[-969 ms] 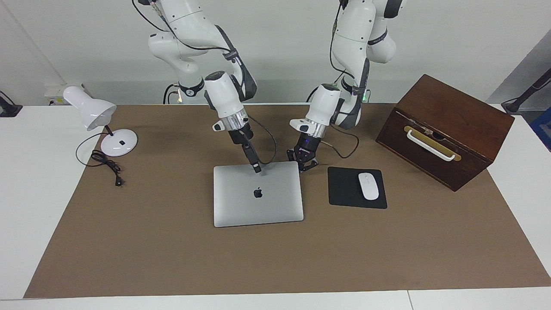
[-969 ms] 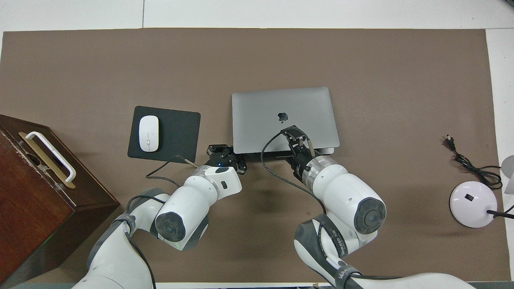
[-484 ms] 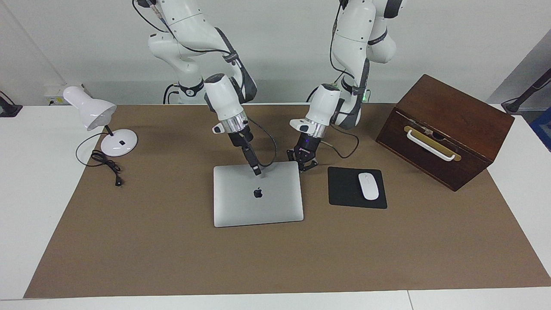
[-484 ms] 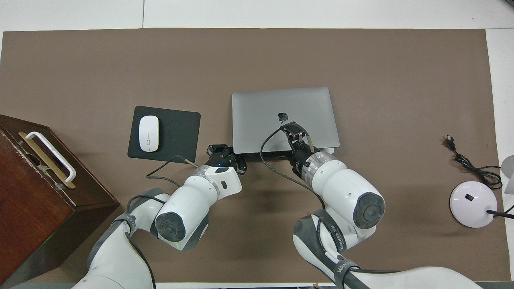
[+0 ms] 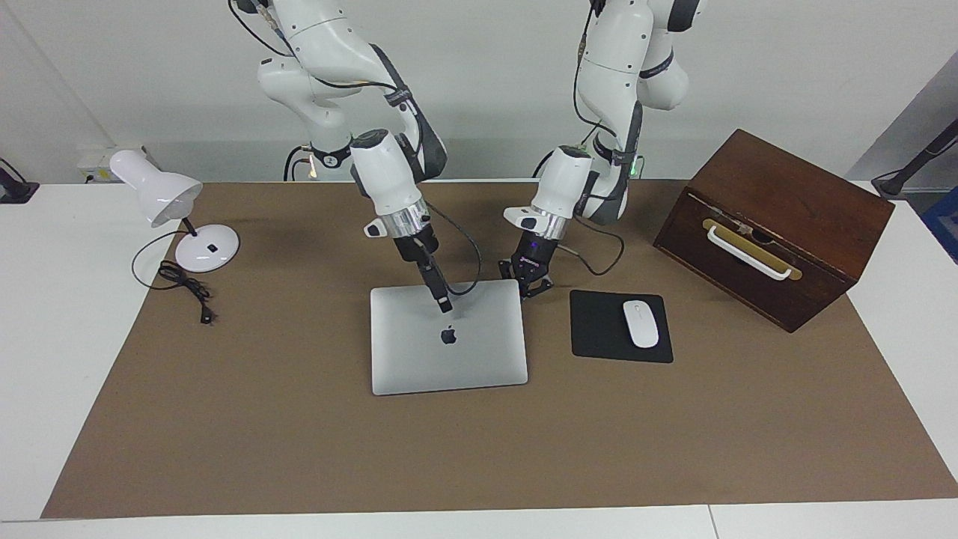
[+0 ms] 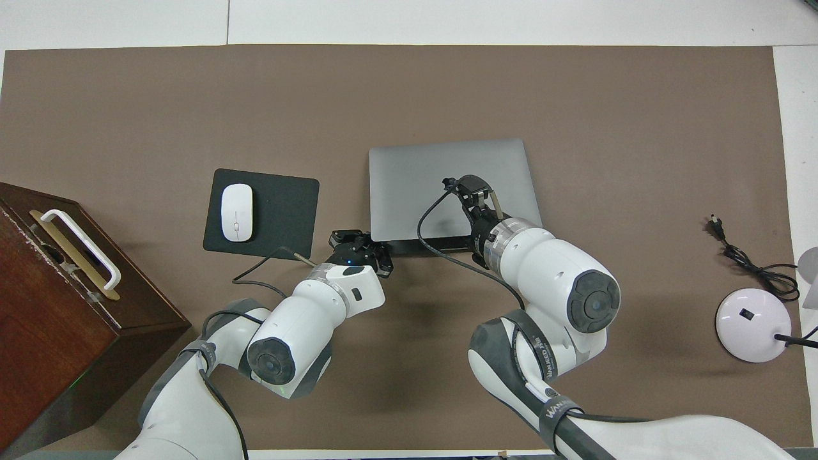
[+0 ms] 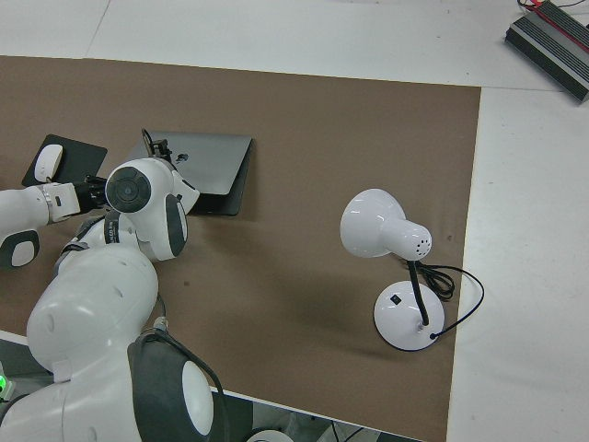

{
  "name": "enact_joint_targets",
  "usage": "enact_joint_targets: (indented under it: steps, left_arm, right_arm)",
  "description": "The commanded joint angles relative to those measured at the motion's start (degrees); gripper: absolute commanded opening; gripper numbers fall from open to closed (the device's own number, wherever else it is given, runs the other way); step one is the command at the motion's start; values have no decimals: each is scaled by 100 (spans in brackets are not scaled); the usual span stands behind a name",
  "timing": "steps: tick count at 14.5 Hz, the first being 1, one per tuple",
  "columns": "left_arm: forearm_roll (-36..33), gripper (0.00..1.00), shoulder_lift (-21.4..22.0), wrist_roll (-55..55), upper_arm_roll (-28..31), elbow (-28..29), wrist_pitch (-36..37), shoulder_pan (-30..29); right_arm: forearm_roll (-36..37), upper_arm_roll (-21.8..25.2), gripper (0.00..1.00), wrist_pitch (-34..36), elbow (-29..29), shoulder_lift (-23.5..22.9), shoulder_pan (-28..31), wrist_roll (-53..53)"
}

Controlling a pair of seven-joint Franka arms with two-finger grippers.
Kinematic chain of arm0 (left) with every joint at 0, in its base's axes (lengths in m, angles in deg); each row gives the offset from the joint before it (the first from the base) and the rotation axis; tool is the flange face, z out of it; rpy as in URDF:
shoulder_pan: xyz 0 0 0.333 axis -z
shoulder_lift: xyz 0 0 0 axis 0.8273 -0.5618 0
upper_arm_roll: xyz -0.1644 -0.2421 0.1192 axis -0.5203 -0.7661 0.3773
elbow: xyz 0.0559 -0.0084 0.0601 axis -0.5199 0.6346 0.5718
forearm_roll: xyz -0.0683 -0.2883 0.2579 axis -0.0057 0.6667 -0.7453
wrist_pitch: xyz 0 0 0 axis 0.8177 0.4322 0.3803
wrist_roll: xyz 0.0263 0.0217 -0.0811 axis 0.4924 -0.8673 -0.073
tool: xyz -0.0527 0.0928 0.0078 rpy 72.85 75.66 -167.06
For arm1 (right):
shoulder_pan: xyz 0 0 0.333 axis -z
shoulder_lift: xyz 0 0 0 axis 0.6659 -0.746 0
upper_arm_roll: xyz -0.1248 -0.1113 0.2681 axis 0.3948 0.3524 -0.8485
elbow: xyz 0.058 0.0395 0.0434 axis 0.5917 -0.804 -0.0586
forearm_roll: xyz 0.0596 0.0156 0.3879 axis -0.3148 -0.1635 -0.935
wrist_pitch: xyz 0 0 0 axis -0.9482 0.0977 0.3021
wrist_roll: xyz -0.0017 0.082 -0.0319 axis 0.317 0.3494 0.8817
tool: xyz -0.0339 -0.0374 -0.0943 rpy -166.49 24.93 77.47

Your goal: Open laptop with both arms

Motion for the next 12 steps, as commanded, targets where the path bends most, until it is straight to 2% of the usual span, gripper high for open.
enact_joint_targets:
  steps: [1, 4, 8, 12]
  left_arm:
    - [-124, 0, -245, 72, 41, -104, -77, 38]
    - [-124, 0, -254, 72, 50, -104, -77, 47]
    - [-124, 0, -315, 63, 50, -148, -77, 65]
    - [-116, 0, -333, 72, 50, -175, -86, 65]
  right_arm:
    - [-82, -14, 100, 272, 275, -93, 90, 247]
    - [-82, 4, 100, 684, 485, -93, 90, 238]
    - [-82, 127, 100, 1783, 1074, -84, 90, 238]
    - [-12, 197, 100, 2065, 1329, -128, 98, 265]
